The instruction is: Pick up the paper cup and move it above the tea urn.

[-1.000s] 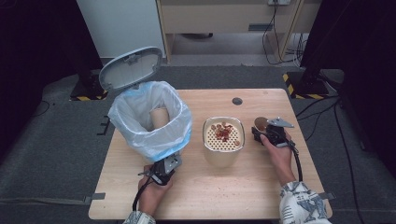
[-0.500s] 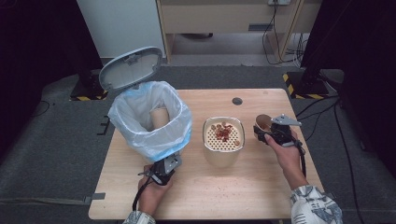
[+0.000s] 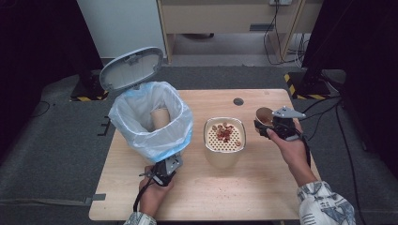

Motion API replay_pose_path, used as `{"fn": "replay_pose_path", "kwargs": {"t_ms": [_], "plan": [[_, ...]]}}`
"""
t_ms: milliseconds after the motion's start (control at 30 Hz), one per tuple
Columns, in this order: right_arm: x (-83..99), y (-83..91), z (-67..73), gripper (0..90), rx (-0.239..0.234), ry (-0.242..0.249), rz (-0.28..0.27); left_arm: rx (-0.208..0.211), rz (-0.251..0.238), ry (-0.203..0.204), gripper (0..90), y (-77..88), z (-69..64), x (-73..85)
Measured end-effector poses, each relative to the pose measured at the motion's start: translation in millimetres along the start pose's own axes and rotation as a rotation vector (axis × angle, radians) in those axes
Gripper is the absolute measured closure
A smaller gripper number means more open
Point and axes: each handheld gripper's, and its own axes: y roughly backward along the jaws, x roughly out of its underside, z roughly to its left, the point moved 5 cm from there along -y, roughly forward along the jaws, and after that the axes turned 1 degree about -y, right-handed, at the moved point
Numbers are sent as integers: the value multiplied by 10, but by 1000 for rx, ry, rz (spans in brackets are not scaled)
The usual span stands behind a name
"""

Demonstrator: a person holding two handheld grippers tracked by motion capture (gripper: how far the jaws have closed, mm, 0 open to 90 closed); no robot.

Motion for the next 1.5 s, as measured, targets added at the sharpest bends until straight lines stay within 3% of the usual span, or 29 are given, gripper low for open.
{"fn": "replay_pose_path", "kwargs": {"t_ms": [200,267,433,800,1500], "plan": [[-178,37,3,343,-3,26,-5,7,0,3,889,0,8,0],[-231,54,-4,344,0,34,-4,6,2,20,888,0,0,1],[-370,109,-10,343,-7,39,-37,4,2,2,888,0,5,-2],[-470,129,2,343,-13,55,-37,6,1,2,889,0,7,-1],[-764,138,143,343,-39,135,-49,5,1,4,889,-1,6,-1]]}}
